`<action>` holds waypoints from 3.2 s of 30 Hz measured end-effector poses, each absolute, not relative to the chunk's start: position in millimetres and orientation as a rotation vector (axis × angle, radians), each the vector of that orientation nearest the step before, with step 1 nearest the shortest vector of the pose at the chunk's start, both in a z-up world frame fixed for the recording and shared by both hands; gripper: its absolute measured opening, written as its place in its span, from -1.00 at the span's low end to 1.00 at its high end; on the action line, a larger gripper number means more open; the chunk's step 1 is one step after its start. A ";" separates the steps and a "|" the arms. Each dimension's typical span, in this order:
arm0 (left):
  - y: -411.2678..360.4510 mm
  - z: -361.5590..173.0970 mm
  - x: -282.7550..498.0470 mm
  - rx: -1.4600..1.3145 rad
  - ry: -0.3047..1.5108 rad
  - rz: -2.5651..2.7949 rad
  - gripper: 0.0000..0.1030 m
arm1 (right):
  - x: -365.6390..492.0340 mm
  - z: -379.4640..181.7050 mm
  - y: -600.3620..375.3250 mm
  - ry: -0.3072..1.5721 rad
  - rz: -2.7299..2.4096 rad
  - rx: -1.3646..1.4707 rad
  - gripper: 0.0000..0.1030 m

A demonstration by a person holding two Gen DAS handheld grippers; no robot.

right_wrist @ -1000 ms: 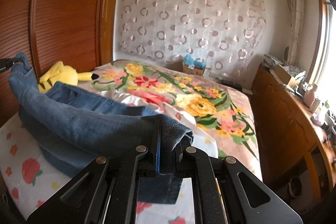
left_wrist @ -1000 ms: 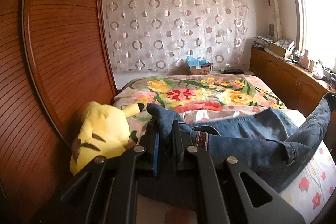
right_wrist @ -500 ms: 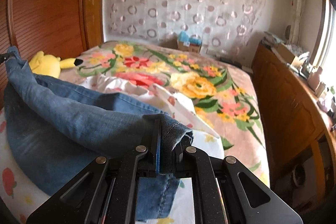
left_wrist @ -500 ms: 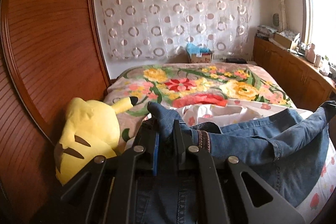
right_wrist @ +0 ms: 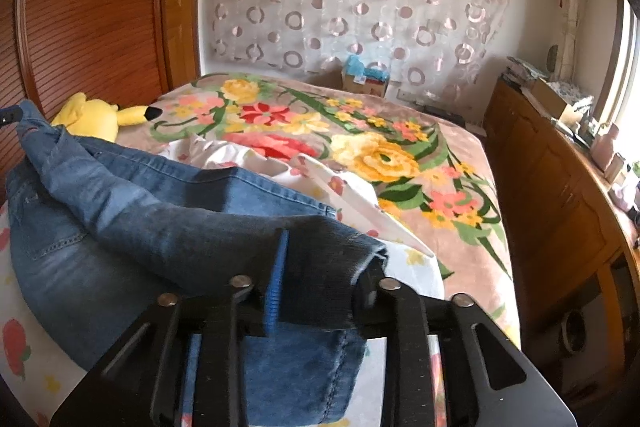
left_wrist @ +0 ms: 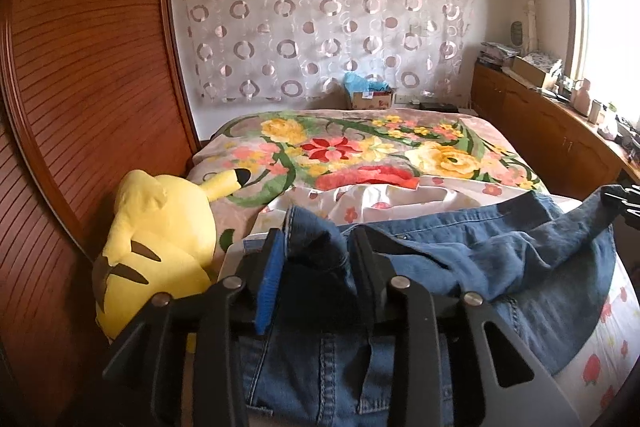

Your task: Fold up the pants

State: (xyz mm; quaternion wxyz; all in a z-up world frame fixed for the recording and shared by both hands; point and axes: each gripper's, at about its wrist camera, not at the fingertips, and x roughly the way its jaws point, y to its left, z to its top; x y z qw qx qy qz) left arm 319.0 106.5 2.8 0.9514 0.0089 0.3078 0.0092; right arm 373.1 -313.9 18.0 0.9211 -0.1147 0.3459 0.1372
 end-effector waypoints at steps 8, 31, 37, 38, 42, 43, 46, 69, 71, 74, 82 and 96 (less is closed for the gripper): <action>100.9 6.2 300.5 0.011 0.614 -0.047 -0.22 | 361.2 17.8 -305.9 0.740 0.309 -0.235 0.06; 76.5 -75.9 293.0 -0.003 0.810 -0.093 -0.22 | 337.1 -10.3 -289.5 0.809 0.433 -0.302 0.31; 71.3 -89.9 294.4 0.011 0.854 -0.094 -0.21 | 347.1 -28.8 -272.4 0.853 0.458 -0.336 0.21; 71.1 -91.4 294.3 0.012 0.858 -0.096 -0.20 | 348.7 -30.0 -271.8 0.857 0.457 -0.343 0.11; 70.4 -94.6 296.5 0.005 0.873 -0.108 -0.10 | 357.8 -36.6 -269.4 0.874 0.430 -0.389 -0.15; 70.1 -95.0 296.1 0.004 0.871 -0.110 -0.08 | 361.7 -38.4 -269.5 0.881 0.423 -0.397 -0.23; 68.2 -96.2 296.1 0.013 0.866 -0.115 -0.02 | 370.4 -42.7 -269.9 0.896 0.410 -0.414 -0.61; 70.6 -99.7 297.6 0.011 0.862 -0.118 0.00 | 367.2 -34.0 -258.3 0.847 0.509 -0.389 0.01; 71.0 -99.8 297.7 0.009 0.863 -0.119 0.00 | 368.6 -44.1 -252.0 0.880 0.525 -0.420 0.02; 70.9 -99.7 297.8 0.010 0.863 -0.119 0.00 | 374.7 -57.2 -246.2 0.912 0.520 -0.476 0.02; 70.2 -99.1 296.9 0.007 0.864 -0.120 0.00 | 402.0 -52.6 -243.5 0.923 0.512 -0.504 -1.00; 70.0 -99.1 296.9 0.007 0.864 -0.120 0.00 | 376.6 -41.8 -196.8 0.867 0.692 -0.440 0.23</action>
